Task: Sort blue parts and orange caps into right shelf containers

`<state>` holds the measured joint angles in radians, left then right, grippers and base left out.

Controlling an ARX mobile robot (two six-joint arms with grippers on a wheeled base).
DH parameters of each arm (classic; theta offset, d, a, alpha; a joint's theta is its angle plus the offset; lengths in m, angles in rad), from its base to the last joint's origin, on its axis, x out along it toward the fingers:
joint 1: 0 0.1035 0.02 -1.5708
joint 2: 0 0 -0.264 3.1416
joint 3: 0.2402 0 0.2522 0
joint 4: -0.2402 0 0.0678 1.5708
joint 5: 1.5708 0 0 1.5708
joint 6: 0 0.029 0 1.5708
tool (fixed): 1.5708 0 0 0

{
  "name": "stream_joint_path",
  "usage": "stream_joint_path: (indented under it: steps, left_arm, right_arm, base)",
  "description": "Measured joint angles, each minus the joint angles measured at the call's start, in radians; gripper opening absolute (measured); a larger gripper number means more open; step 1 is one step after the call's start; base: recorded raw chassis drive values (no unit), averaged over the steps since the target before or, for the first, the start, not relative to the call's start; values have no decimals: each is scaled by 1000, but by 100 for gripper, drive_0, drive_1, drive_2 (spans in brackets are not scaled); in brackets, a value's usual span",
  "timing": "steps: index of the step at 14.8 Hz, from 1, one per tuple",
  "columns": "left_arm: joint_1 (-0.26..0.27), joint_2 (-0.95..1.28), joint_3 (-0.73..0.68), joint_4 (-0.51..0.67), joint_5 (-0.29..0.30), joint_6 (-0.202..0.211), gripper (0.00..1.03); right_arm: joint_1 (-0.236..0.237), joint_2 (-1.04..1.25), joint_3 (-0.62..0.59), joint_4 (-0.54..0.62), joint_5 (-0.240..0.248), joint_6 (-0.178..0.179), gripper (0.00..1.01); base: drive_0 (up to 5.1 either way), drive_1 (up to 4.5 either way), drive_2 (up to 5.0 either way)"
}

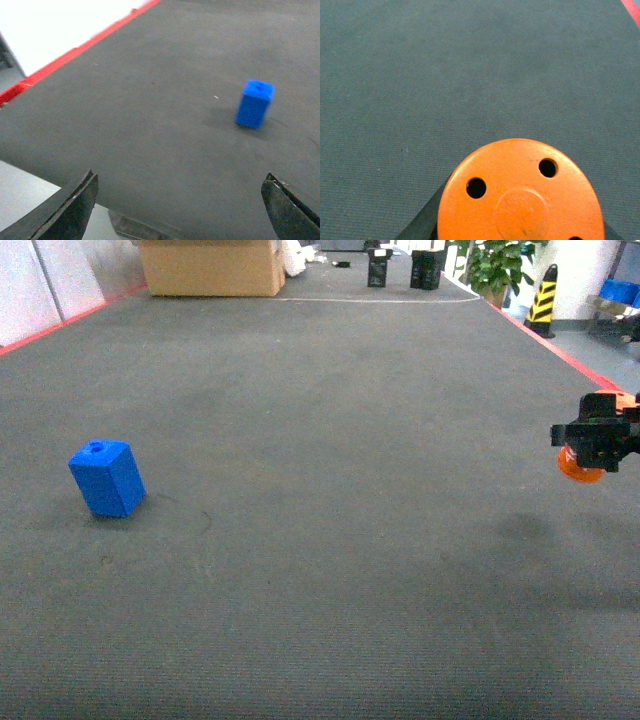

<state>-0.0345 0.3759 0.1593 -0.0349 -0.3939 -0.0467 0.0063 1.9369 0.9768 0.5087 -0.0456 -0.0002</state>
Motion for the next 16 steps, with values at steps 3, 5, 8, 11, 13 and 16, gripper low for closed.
stream_joint_path:
  steps: [3, 5, 8, 11, 13, 16]
  left_arm:
    - [44, 393, 143, 277, 210, 9, 98]
    - [37, 723, 269, 412, 322, 23, 98]
    - [39, 1092, 502, 416, 403, 56, 98]
    - [58, 1309, 677, 363, 456, 82, 98]
    - [69, 1387, 764, 346, 455, 101, 98]
    - [74, 1447, 858, 315, 473, 108, 98]
  right_arm:
    - [8, -130, -144, 35, -18, 12, 44]
    - [10, -227, -225, 61, -23, 32, 44]
    - [34, -374, -352, 69, -26, 61, 44]
    - [47, -533, -467, 43, -32, 98, 44]
    - [55, -642, -525, 19, -32, 109, 44]
    - [60, -730, -560, -9, -8, 116, 44]
  base:
    - [0, 0, 0]
    - [0, 0, 0]
    - [0, 0, 0]
    - [0, 0, 0]
    - [0, 0, 0]
    - [0, 0, 0]
